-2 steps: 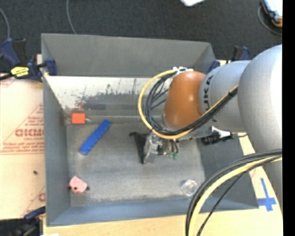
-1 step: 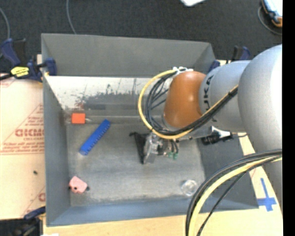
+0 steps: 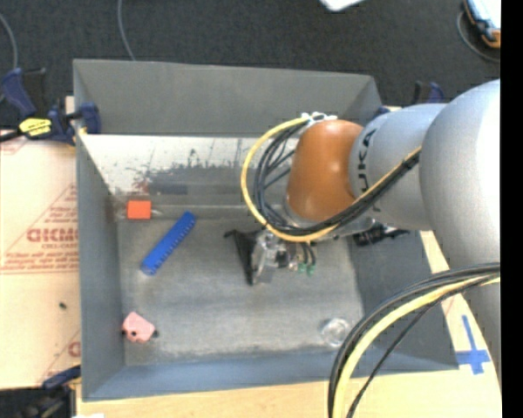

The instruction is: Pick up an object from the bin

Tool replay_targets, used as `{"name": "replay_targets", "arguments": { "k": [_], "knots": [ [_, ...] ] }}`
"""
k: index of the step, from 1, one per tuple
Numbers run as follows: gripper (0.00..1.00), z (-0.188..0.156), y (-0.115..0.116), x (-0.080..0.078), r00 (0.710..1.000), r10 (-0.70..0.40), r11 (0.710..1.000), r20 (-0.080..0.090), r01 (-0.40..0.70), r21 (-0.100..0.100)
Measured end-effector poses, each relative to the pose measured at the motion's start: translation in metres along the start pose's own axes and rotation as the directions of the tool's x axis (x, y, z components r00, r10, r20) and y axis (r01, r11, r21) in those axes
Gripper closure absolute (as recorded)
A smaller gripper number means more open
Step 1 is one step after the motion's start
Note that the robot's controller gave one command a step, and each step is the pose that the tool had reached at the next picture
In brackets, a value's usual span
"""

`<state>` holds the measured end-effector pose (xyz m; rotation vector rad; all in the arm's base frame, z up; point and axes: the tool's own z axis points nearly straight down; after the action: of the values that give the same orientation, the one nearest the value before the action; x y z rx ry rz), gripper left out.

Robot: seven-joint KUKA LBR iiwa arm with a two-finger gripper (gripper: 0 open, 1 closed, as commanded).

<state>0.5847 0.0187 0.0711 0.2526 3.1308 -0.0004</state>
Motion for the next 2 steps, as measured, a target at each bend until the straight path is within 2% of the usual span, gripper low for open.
{"name": "replay_targets", "arguments": {
  "k": [1,2],
  "knots": [
    [1.0,-0.005,-0.008,-0.02,0.987,0.162,0.987,0.002,-0.162,-0.002],
    [1.0,0.0,0.008,-0.015,0.993,0.118,0.993,0.003,-0.118,0.0]
  ]
}}
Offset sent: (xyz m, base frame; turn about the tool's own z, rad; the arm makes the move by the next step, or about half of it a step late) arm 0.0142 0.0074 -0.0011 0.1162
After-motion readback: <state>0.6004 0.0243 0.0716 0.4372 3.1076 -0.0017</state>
